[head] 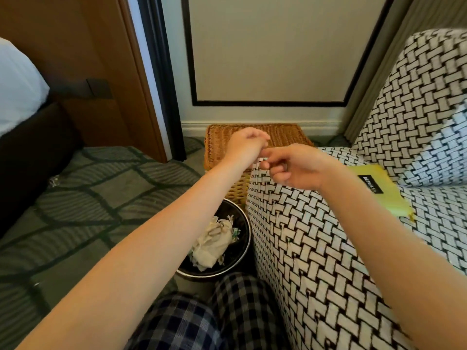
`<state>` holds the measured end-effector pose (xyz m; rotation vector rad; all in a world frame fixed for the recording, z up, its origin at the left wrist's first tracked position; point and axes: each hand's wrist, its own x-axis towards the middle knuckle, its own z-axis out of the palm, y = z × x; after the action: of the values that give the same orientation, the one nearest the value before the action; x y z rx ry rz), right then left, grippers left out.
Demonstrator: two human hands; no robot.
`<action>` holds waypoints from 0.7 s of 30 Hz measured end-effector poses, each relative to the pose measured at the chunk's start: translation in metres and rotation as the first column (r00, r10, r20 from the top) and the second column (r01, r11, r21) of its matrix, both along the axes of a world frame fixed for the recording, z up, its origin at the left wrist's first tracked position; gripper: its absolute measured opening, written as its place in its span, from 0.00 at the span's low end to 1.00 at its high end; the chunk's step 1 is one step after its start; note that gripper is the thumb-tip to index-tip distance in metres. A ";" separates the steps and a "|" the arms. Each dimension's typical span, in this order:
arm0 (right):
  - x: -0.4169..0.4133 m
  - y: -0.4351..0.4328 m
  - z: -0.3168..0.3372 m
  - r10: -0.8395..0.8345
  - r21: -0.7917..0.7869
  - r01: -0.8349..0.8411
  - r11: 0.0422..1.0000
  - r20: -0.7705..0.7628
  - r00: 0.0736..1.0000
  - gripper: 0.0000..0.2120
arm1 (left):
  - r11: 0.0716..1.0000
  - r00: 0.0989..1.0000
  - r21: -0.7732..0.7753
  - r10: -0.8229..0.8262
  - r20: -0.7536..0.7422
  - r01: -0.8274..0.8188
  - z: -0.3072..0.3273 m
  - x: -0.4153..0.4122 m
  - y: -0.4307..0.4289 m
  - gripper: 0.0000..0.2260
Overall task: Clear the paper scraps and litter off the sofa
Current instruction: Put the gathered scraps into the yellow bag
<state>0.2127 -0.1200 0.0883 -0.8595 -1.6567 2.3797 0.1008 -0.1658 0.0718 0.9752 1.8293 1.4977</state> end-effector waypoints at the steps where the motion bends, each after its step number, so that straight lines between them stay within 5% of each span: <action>1: 0.021 0.005 0.008 -0.073 -0.051 0.070 0.996 -0.059 0.996 0.14 | 0.998 0.996 0.028 -0.045 -0.077 0.047 0.007 0.014 0.008 0.09; 3: 0.061 0.012 0.015 -0.223 -0.183 0.193 0.964 -0.158 0.962 0.18 | 0.990 0.974 0.050 -0.122 -0.190 0.134 0.016 0.041 0.020 0.05; 6: 0.112 0.024 0.015 -0.421 -0.311 0.347 0.885 -0.212 0.882 0.27 | 0.929 0.901 -0.073 -0.370 -0.227 0.363 0.021 0.079 0.035 0.19; 9: 0.156 0.032 0.016 -0.593 -0.356 0.505 0.786 -0.202 0.779 0.35 | 0.727 0.655 -0.398 -0.682 -0.326 0.559 0.012 0.111 0.049 0.40; 11: 0.173 0.031 0.021 -0.648 -0.356 0.563 0.745 -0.190 0.738 0.31 | 0.631 0.453 -0.620 -0.772 -0.445 0.467 0.002 0.123 0.054 0.51; 13: 0.187 0.032 0.026 -0.671 -0.323 0.603 0.729 -0.169 0.722 0.30 | 0.612 0.357 -0.703 -0.788 -0.502 0.363 -0.003 0.134 0.059 0.55; 17: 0.197 0.033 0.034 -0.657 -0.234 0.621 0.748 -0.126 0.743 0.21 | 0.693 0.397 -0.592 -0.721 -0.569 0.411 0.004 0.142 0.065 0.53; 21: 0.195 0.043 0.049 -0.611 -0.137 0.602 0.787 -0.037 0.791 0.19 | 0.743 0.541 -0.247 -0.636 -0.551 0.622 0.000 0.133 0.061 0.52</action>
<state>0.4075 -0.0765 0.1372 -1.0968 -0.9933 2.0223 0.2339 -0.1045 0.0713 2.0288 1.5553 0.7269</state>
